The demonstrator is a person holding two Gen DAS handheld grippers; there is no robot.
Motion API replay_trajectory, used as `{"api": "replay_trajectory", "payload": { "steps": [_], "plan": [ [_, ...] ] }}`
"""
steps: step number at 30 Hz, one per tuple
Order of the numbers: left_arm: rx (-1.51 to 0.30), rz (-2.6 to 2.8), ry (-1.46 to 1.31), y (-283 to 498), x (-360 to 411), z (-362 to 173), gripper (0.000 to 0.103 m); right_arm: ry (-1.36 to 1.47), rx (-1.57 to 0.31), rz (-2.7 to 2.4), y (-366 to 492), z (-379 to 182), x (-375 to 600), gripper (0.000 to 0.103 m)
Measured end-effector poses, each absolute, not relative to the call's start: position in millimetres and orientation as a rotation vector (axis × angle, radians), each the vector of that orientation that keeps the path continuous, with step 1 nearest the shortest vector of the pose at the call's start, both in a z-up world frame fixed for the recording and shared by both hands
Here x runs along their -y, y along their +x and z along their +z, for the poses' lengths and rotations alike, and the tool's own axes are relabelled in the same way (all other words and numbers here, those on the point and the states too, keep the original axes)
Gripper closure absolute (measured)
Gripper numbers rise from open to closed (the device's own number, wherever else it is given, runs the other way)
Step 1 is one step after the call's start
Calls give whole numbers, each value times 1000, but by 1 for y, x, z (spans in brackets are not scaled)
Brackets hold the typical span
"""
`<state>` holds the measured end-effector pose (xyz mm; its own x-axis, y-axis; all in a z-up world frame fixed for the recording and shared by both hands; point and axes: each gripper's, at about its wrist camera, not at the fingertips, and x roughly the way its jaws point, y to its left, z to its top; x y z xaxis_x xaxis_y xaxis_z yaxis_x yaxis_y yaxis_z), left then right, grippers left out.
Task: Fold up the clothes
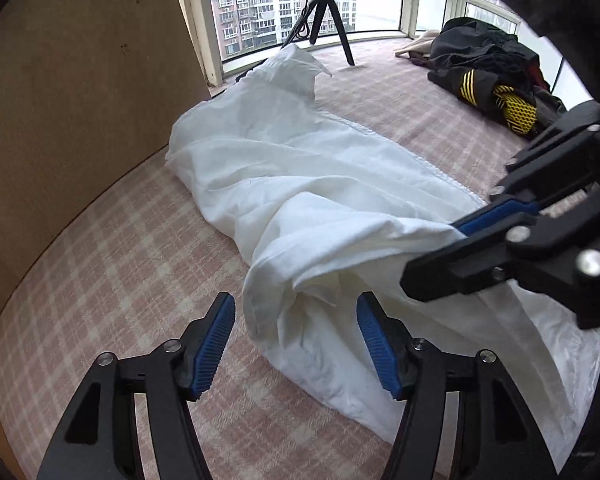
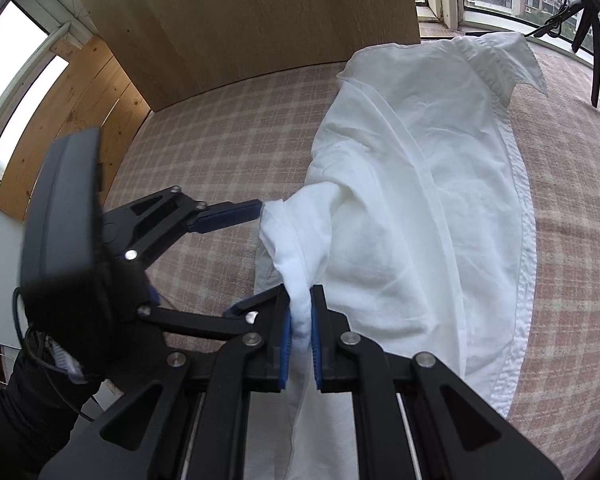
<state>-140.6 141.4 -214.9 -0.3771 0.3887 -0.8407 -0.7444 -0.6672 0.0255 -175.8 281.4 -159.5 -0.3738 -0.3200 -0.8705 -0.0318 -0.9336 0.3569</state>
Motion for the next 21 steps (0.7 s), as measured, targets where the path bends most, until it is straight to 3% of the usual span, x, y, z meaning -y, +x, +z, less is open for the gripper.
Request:
{"api": "replay_trajectory", "payload": {
  "steps": [6, 8, 10, 14, 16, 17, 19, 21],
  "plan": [
    [-477, 2152, -1194, -163, -108, -222, 45, 1623, 492, -2454, -168, -152, -291, 94],
    [-404, 2172, -1216, -168, -86, -219, 37, 1631, 495, -2441, -170, -156, -289, 94],
    [-344, 2173, -1241, -173, -72, -218, 37, 1635, 517, -2400, -170, -160, -286, 94],
    [-425, 2232, -1245, -174, -74, -224, 38, 1634, 585, -2270, -167, -169, -280, 94],
    [-429, 2255, -1299, -180, -70, -231, 38, 1632, 618, -2205, -166, -173, -276, 91],
    [-434, 2268, -1333, -184, -68, -235, 45, 1630, 633, -2172, -165, -175, -275, 89],
    [-398, 2290, -1379, -191, -57, -237, 48, 1626, 664, -2107, -164, -179, -272, 87],
    [-303, 2290, -1398, -193, -42, -230, 51, 1586, 717, -2071, -156, -175, -279, 75]
  ]
}}
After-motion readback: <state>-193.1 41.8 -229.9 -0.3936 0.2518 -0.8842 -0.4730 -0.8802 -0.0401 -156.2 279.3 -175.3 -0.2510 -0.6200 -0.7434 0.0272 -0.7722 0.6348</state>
